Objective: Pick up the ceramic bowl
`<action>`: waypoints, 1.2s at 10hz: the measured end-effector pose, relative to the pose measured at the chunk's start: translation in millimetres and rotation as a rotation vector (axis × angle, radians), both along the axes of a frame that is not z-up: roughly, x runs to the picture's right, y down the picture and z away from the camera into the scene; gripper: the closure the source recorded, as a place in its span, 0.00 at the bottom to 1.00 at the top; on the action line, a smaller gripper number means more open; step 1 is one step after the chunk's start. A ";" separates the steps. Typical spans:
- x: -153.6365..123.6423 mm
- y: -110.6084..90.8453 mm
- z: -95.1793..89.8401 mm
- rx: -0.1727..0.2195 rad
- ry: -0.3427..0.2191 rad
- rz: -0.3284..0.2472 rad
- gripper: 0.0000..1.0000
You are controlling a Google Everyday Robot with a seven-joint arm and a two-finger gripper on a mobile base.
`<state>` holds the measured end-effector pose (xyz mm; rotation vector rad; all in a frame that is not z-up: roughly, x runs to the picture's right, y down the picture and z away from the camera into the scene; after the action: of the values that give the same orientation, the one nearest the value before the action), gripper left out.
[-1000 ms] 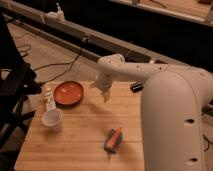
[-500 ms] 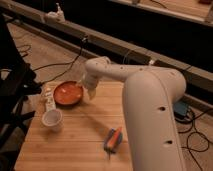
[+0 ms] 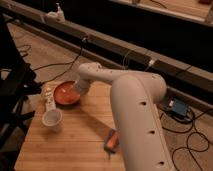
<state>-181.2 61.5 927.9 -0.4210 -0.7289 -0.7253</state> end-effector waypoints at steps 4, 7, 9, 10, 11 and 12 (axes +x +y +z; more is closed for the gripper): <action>0.1 7.0 15.0 -0.057 -0.015 0.005 0.67; 16.6 -1.6 9.2 -0.056 -0.004 0.012 0.95; 34.5 -12.2 -4.0 -0.027 0.002 0.029 1.00; 43.6 -20.2 -13.6 -0.010 0.001 0.055 1.00; 51.5 -27.6 -22.4 0.003 -0.001 0.079 1.00; 62.8 -39.3 -38.3 0.022 -0.010 0.115 1.00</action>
<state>-118.3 22.2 889.6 -0.3524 -0.7480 -0.6278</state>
